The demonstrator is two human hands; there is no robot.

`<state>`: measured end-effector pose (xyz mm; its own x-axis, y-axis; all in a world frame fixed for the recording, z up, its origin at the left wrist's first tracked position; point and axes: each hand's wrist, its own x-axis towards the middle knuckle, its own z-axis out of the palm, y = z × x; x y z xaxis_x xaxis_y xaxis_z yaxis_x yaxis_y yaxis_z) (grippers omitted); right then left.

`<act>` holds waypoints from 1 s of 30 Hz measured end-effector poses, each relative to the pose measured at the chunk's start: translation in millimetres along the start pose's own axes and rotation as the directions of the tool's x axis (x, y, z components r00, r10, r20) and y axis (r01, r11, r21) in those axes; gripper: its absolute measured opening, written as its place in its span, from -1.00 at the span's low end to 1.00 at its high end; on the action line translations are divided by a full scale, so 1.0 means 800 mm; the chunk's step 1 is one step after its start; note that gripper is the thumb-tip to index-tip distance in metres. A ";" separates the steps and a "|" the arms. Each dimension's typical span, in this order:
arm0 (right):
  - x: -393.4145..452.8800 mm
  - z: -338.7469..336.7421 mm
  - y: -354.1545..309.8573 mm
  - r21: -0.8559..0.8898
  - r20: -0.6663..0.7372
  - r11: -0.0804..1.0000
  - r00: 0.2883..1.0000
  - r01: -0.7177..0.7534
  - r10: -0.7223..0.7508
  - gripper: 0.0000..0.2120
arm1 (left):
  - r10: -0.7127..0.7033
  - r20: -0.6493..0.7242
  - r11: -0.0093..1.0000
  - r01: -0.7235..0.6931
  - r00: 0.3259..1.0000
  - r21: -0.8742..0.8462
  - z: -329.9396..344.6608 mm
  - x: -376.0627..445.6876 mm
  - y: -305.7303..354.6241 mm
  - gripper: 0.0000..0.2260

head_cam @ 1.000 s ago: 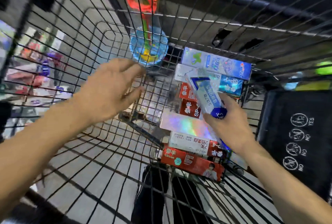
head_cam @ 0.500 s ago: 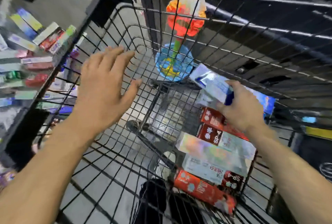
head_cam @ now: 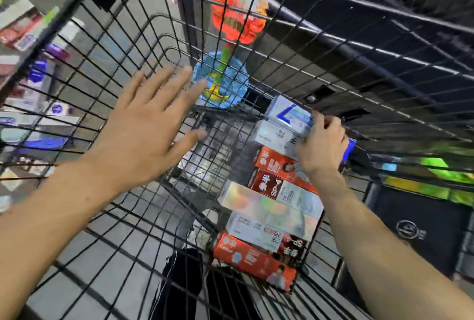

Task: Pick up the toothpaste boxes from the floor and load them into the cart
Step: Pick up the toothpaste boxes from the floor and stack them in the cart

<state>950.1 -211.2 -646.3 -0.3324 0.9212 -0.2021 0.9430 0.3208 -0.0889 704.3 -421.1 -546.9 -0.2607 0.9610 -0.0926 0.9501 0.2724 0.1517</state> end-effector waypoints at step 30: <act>-0.046 -0.070 -0.103 0.217 -0.405 0.768 0.771 0.603 -0.491 -0.54 | -0.088 0.004 0.985 0.087 0.996 0.150 -0.043 -0.006 0.014 -0.33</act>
<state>885.6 -259.3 -577.1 -0.7123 0.6424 0.2826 0.5201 0.7536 -0.4020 710.2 -420.6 -510.8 -0.3430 0.9329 -0.1094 0.9388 0.3445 -0.0058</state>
